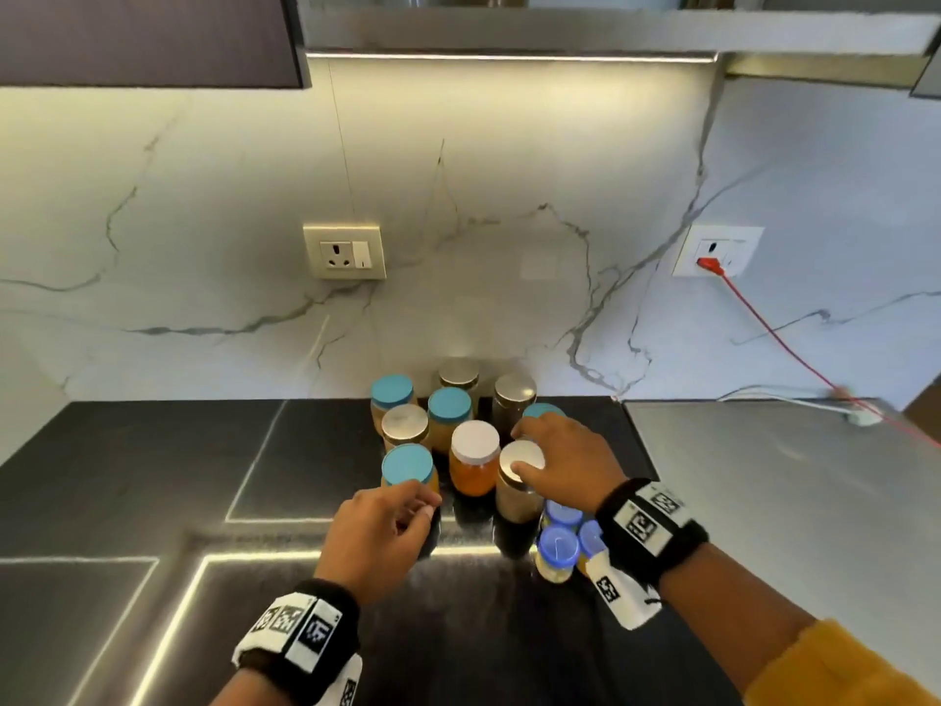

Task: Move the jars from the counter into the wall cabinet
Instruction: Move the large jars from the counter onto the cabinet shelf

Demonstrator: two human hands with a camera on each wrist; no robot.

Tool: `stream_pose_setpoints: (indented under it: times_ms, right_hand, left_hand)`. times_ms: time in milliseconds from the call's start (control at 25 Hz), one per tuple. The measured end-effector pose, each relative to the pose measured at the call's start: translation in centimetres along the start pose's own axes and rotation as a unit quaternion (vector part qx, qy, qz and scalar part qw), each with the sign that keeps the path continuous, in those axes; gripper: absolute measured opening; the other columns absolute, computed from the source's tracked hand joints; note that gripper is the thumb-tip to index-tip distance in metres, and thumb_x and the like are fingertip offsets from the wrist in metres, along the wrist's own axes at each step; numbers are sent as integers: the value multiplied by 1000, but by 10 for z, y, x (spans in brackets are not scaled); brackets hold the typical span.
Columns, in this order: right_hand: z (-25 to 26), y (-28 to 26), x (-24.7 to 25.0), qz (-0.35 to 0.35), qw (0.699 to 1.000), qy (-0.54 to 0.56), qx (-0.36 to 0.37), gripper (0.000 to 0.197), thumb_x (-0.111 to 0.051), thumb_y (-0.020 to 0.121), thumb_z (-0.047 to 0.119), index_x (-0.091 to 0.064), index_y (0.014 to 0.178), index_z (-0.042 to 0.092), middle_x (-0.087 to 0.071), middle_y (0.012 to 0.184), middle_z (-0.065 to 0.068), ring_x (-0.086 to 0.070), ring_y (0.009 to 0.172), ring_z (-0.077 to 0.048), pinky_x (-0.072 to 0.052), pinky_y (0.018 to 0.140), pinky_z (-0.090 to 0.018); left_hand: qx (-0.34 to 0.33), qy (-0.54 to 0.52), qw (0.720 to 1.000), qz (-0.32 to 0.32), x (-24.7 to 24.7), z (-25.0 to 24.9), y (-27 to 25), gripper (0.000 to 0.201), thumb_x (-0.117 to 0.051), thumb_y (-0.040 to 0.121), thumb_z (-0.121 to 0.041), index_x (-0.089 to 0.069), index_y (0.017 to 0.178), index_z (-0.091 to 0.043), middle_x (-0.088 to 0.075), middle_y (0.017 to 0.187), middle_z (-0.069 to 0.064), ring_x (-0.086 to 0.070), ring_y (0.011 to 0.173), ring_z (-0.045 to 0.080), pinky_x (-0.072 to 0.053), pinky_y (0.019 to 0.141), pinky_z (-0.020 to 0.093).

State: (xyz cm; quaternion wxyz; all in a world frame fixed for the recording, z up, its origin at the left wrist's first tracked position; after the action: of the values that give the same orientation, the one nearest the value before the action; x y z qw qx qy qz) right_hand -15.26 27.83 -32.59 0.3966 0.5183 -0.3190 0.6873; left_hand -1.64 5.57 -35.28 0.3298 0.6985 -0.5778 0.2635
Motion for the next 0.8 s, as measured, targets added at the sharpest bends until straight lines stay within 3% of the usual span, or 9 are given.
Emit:
stream_pose_setpoints:
  times_ms: [160,280,560,800]
  right_hand:
    - [-14,26,-45,54,996,-32,-67,59,-66,88,51,-49,139,28,-49,133,-9,-52,125,-33,-54,95,-46]
    - [-18,36,-67,56,994,-37,-91,71,-69,84,55,-38,141,27,-50,133,-10,-56,121,-34,-57,93,-48]
    - [-16,24,-67,-36,994,4,-100,66,-73,78,60,-42,130,32,-57,122,-3,-59,113,-26,-56,84,-38]
    - [19,-7,-14,-175,982,77,-5,62,-76,76,63,-52,125,33,-60,118,2,-58,105,-17,-52,80,-26]
  left_hand:
    - [7,4,1000,13,-7,3,4,11,-65,95,-35,-69,104,-40,-71,94,-22,-68,87,-3,-61,80,26]
    - [6,-1,1000,25,-9,2,6,14,-64,97,-35,-69,109,-39,-71,99,-21,-68,91,-3,-61,83,26]
    - [2,-40,999,24,-9,1,9,23,-67,96,-35,-65,118,-38,-69,102,-23,-68,94,-4,-62,86,26]
    - [29,-126,991,38,-7,-2,16,52,-75,88,-45,-53,134,-39,-65,124,-18,-66,114,6,-60,93,34]
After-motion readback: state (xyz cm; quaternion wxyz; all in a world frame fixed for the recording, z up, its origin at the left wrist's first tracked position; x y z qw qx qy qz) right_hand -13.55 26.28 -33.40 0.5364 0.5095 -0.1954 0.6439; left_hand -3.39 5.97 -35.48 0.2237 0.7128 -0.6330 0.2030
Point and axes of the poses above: each hand's wrist, its own y-axis towards the middle knuckle, its own x-axis out of the back of the hand, z = x × y, the point moved 3 cm from there along y, towards the middle knuckle
